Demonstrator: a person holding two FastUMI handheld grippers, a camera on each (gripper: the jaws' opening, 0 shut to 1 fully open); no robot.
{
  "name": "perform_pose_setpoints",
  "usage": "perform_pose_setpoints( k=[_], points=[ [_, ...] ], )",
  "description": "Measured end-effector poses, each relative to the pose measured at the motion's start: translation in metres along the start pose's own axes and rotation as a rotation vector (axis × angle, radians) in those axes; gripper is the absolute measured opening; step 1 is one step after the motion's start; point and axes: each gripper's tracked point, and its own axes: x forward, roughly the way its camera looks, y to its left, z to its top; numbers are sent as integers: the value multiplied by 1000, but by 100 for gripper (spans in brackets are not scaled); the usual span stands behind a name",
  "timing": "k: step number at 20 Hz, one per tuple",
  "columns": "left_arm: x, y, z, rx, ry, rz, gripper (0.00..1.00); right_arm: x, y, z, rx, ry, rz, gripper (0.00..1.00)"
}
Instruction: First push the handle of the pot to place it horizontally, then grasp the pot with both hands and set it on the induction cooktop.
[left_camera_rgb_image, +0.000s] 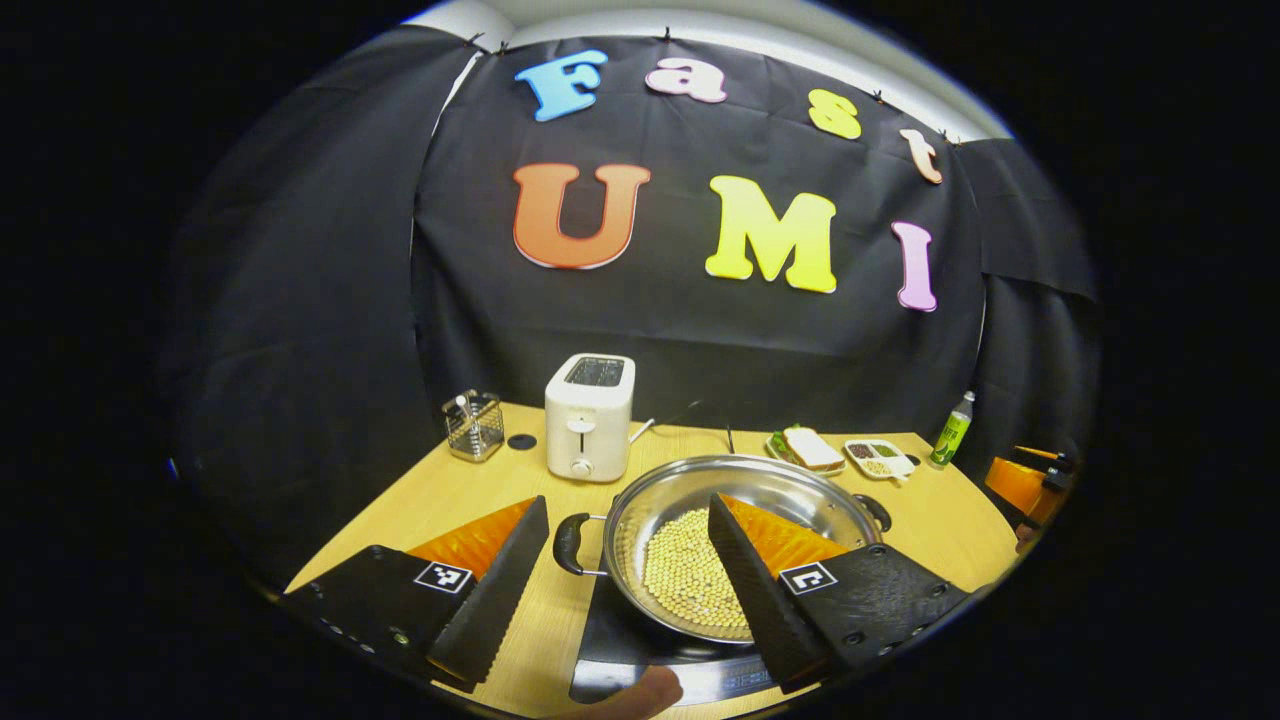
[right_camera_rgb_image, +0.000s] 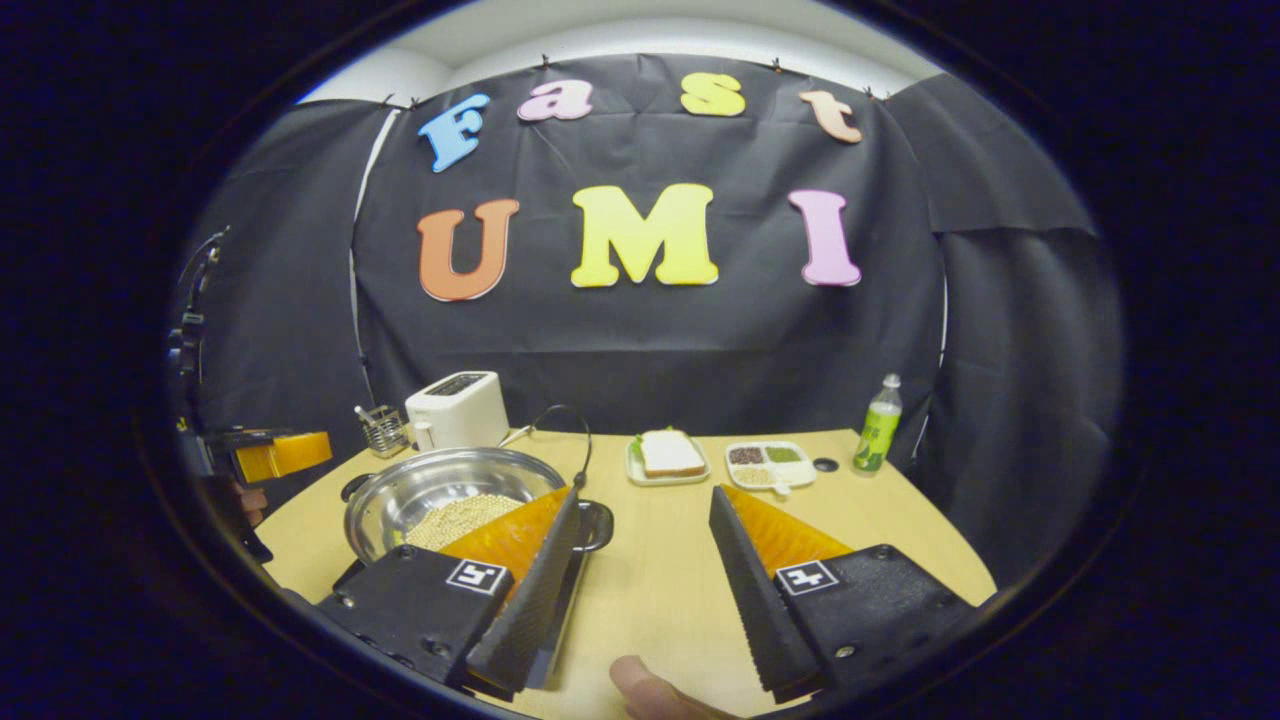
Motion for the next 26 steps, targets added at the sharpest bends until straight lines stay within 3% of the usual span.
perform_pose_setpoints(
  k=[1,3,5,8,13,14,15,18,26],
  points=[
    [-10,-2,10,6,-30,11,95,-17,-1,9,3,-31,2,94],
    [-29,-3,32,15,-96,40,95,-44,-9,24,20,-78,2,100],
    [-53,-14,53,6,-155,43,95,-71,-22,39,33,-119,-7,99],
    [-86,-37,74,-13,-210,-9,95,-103,-41,57,39,-167,-18,99],
    [-136,-62,103,28,-305,-39,95,-150,-68,76,47,-229,-58,100],
    [-147,-69,105,38,-316,-49,100,-157,-73,78,50,-236,-71,99],
    [-158,-74,104,45,-327,-55,95,-165,-76,80,53,-245,-81,100],
    [-180,-91,119,91,-391,-74,95,-187,-85,86,51,-292,-101,100],
    [-216,-121,78,127,-378,-95,95,-237,-103,86,69,-379,-125,100]
  ],
)
